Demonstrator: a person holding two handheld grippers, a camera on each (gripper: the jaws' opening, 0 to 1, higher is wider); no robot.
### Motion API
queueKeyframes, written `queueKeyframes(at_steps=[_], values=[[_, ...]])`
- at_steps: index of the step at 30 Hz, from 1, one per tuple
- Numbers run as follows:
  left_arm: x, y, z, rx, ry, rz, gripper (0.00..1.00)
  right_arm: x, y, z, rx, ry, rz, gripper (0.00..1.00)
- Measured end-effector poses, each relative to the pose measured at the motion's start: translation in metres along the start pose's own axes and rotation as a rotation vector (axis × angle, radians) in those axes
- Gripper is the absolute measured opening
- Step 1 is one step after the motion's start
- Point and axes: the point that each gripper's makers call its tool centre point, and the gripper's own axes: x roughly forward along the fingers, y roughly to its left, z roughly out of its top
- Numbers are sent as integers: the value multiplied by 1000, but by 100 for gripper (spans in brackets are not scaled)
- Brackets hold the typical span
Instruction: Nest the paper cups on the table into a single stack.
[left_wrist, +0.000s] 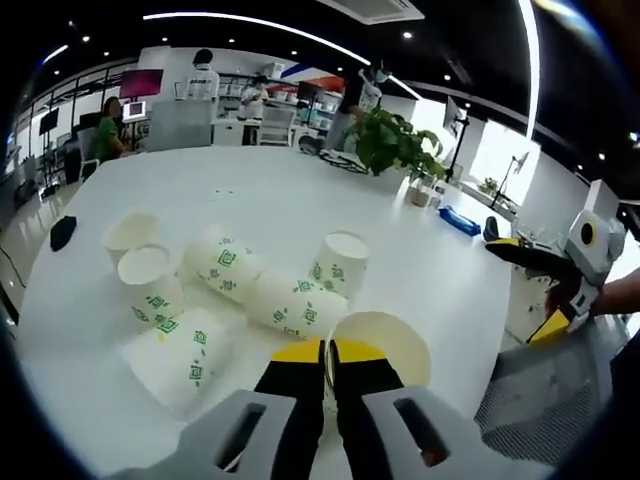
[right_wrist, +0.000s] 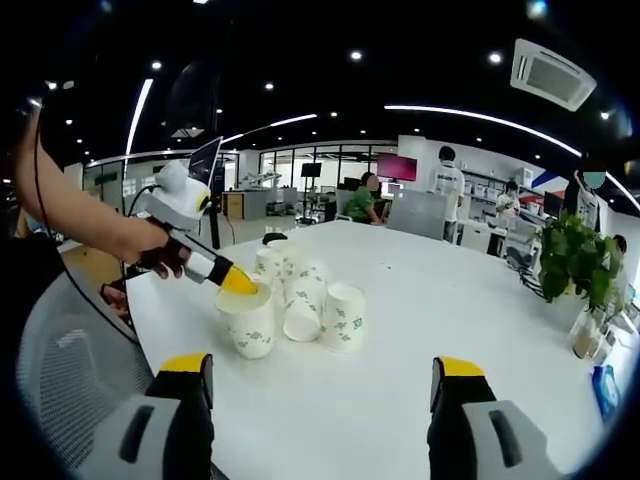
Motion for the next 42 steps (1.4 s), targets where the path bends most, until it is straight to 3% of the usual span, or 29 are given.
queueKeyframes(at_steps=[16, 28, 35, 42], values=[[5, 1, -10, -24, 32, 7, 0, -1, 5, 4, -1, -2, 8, 91], [5, 0, -3, -17, -9, -17, 1, 2, 12, 0, -9, 9, 48, 94], [0, -4, 5, -16, -47, -45, 9, 2, 10, -2, -8, 12, 45, 95], [-9, 9, 13, -6, -82, -32, 11, 2, 11, -2, -10, 18, 47, 94]])
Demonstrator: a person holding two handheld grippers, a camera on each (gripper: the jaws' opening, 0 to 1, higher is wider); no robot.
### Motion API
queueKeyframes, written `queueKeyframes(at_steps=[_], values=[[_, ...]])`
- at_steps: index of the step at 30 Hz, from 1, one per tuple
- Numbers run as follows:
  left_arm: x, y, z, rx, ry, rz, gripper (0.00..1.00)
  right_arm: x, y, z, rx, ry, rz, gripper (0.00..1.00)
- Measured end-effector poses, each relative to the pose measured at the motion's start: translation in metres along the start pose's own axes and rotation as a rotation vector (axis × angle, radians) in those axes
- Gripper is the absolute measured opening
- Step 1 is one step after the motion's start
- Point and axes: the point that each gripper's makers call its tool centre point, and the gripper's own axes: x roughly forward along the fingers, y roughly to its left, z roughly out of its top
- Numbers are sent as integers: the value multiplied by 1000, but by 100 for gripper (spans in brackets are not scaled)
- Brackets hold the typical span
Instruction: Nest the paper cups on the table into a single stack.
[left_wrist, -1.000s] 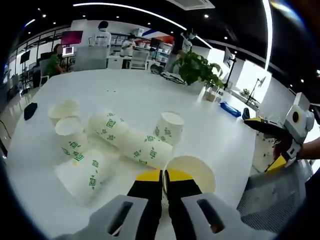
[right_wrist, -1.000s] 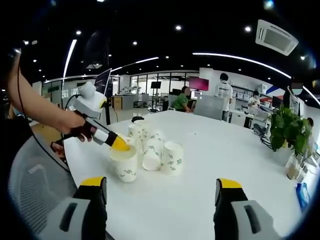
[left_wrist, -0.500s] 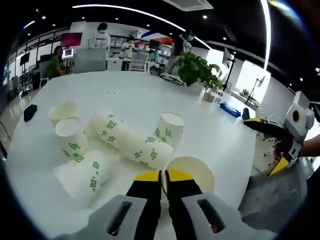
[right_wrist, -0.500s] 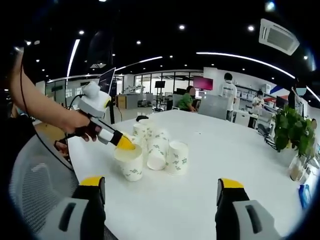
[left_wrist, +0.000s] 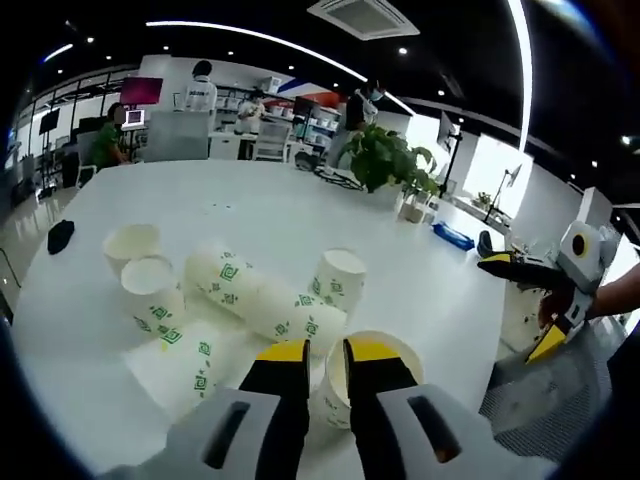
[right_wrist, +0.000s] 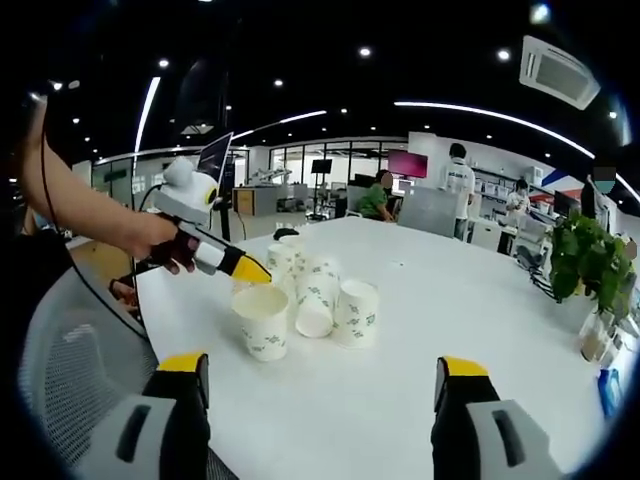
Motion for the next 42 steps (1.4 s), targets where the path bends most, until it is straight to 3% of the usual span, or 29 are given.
queueKeyframes(at_steps=[12, 23, 29, 38, 42], values=[[-19, 31, 8, 13, -29, 61, 13, 0, -3, -2, 3, 6, -8, 93], [-43, 63, 16, 13, -81, 145, 21, 0, -4, -1, 8, 7, -15, 92], [-57, 79, 10, -5, -74, 184, 23, 0, -2, -2, 5, 12, -10, 92], [-60, 112, -19, -35, -18, 226, 22, 1, -2, -4, 2, 23, -5, 91], [-59, 109, -18, -64, -16, 223, 22, 1, -3, -5, 4, 26, -11, 91]])
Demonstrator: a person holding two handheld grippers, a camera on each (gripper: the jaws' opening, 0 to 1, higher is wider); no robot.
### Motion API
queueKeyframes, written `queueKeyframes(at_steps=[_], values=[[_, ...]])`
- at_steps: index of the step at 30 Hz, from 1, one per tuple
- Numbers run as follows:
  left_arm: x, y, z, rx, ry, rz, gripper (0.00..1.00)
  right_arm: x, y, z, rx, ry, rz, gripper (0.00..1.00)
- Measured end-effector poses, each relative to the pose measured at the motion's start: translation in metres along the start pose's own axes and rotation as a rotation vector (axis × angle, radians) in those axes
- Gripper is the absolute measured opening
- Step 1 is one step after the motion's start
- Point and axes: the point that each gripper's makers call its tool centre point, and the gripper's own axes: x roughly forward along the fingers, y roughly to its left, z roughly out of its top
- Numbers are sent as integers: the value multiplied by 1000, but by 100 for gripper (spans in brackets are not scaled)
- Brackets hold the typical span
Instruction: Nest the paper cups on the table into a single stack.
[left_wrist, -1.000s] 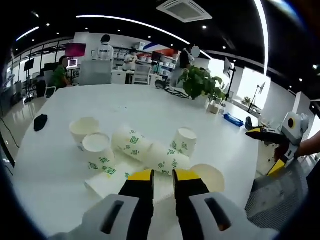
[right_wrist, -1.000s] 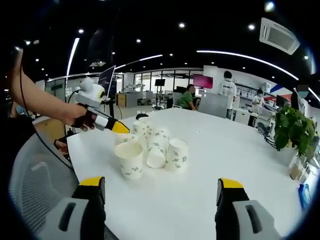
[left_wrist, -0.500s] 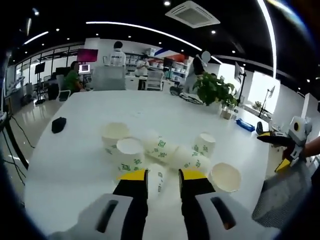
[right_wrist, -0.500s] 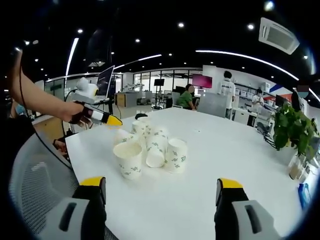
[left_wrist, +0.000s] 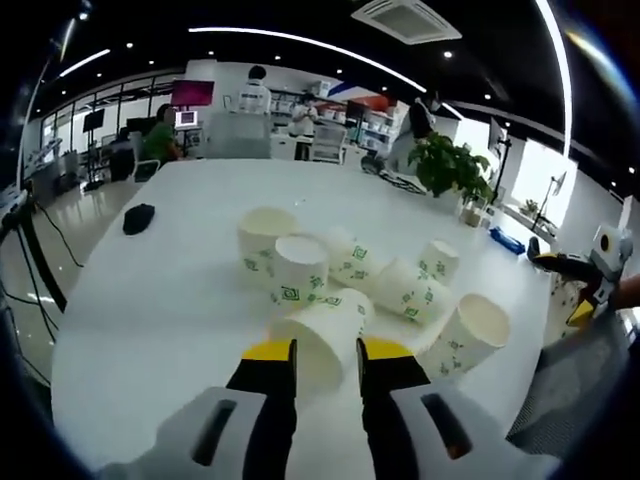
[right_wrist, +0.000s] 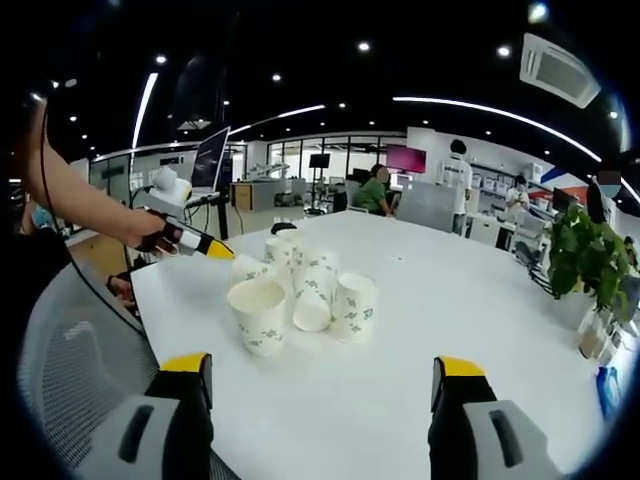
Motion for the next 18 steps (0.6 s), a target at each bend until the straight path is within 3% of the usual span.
queueKeyframes(at_steps=[18], values=[[23, -12, -12, -51, 43, -55, 15, 1, -3, -5, -9, 26, -19, 91]])
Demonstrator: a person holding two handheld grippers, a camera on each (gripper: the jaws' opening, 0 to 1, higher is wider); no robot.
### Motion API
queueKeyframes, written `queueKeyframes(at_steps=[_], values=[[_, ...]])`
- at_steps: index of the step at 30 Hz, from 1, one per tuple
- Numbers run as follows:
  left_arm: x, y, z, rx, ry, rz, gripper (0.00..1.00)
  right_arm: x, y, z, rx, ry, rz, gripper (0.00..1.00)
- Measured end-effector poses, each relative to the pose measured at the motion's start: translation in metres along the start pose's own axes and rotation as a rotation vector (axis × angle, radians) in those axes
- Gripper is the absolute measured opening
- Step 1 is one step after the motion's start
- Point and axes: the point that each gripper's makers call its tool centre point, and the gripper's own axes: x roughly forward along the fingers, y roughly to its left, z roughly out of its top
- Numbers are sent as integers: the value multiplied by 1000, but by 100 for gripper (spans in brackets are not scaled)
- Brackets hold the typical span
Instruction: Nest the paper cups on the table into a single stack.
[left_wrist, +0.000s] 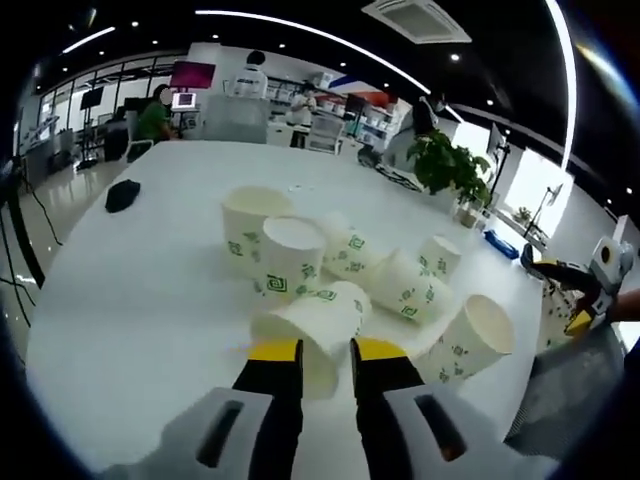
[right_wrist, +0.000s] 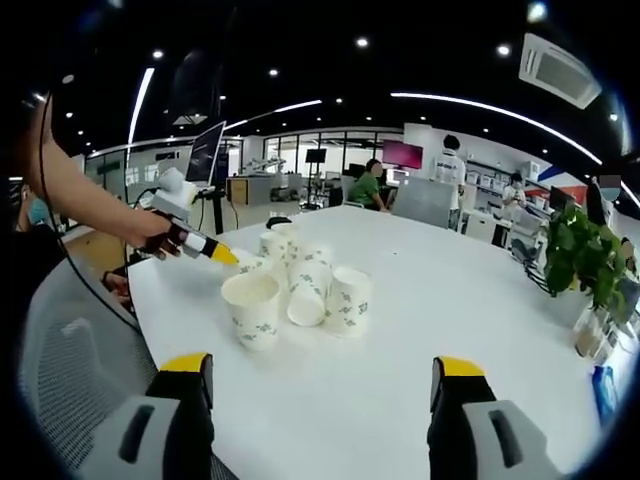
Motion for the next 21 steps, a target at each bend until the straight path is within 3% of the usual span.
queueKeyframes(at_steps=[9, 21], values=[[-1, -13, -5, 26, 5, -83, 0, 0, -1, -1, -1, 7, -5, 90], [-13, -25, -5, 59, 6, -121, 0, 0, -2, -2, -3, 2, -4, 90]])
